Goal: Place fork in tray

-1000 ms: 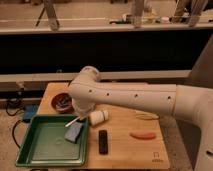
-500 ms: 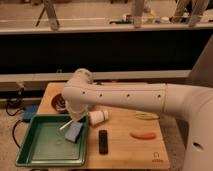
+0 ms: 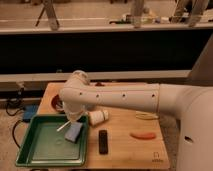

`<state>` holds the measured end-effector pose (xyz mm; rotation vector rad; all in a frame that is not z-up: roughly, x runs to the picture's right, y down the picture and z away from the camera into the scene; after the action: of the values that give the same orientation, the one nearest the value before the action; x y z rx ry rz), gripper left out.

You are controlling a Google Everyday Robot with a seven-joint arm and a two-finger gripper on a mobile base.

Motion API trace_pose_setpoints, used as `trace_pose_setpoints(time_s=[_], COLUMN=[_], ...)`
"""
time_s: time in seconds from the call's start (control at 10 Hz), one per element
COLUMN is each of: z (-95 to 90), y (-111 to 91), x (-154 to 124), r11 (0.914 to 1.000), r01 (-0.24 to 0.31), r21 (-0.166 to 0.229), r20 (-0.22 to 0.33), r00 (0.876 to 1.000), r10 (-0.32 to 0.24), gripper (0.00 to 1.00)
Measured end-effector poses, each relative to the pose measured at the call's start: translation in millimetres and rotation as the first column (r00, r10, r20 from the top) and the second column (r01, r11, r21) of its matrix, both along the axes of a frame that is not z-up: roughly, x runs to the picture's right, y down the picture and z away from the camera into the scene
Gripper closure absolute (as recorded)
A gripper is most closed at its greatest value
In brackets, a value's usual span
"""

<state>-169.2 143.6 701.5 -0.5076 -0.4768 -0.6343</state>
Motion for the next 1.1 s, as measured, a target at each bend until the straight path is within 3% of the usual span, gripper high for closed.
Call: trace_pose_setpoints(time_s=[1.1], z=[18.0], y=[7.2], x=[-16.0], r11=[0.9999], r01=[0.001], r21=[-0.016], r20=[0.051], r00=[0.999], r10=[-0.001], gripper=[0.99])
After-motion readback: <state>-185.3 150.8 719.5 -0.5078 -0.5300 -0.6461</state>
